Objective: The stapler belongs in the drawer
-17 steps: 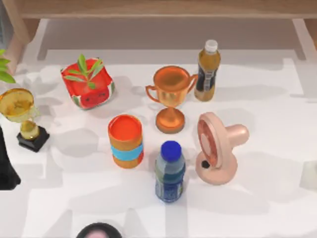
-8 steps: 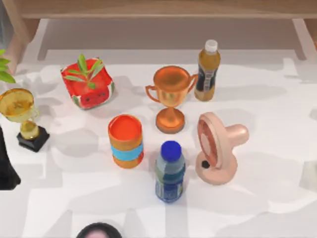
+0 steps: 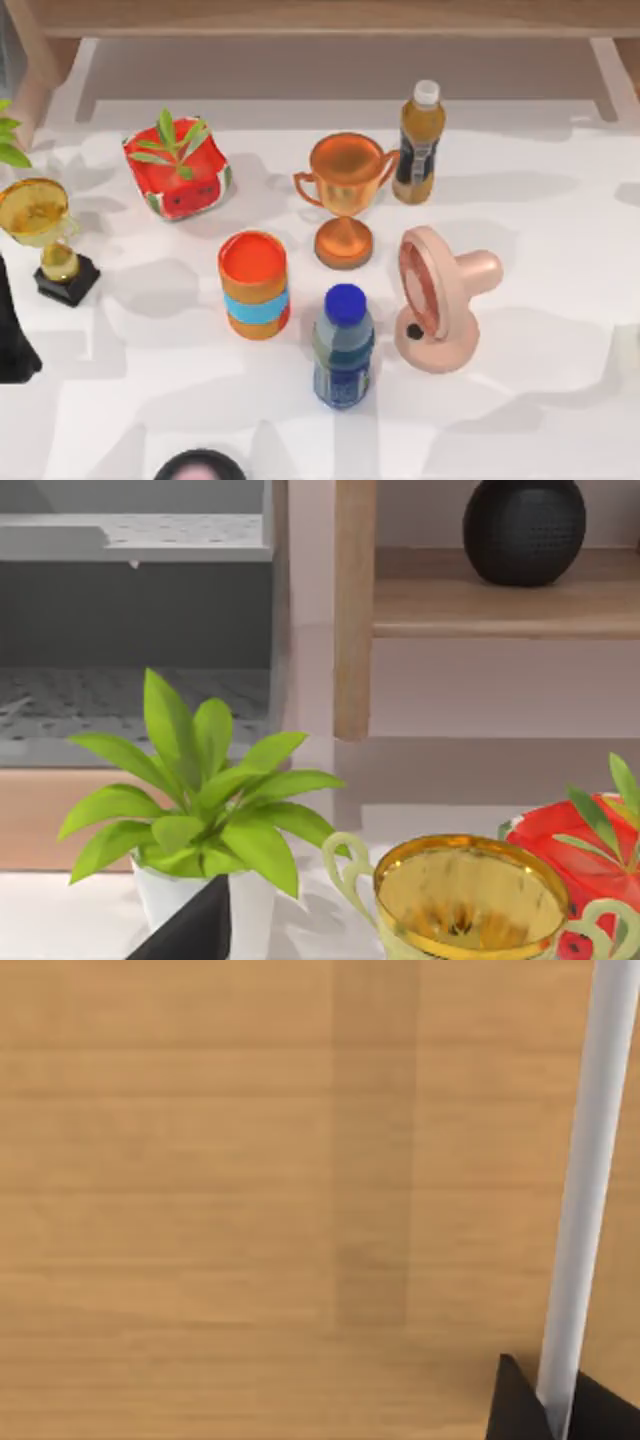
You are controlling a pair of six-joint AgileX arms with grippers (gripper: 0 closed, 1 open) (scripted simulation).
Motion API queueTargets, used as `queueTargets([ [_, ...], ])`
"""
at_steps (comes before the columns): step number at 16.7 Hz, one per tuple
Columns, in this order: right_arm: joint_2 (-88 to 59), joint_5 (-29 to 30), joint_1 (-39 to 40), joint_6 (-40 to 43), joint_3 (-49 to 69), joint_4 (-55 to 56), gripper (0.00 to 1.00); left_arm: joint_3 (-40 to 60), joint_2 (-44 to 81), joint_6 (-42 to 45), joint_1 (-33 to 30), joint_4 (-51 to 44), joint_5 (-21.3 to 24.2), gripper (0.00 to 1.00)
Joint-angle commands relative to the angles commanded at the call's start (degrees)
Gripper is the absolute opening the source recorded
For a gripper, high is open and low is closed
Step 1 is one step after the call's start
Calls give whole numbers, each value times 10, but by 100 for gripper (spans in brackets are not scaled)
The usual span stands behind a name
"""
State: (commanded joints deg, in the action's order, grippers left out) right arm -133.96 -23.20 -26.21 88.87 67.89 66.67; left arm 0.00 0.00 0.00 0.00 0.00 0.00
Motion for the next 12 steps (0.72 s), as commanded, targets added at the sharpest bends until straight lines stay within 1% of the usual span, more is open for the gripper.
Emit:
queueTargets([
  [3, -19, 10, 12, 0, 39, -27, 0, 0, 0, 0, 0, 0, 0, 100],
  [7, -20, 11, 12, 0, 40, -29, 0, 0, 0, 0, 0, 0, 0, 100],
  [12, -20, 11, 12, 0, 40, -29, 38, 0, 0, 0, 0, 0, 0, 100],
])
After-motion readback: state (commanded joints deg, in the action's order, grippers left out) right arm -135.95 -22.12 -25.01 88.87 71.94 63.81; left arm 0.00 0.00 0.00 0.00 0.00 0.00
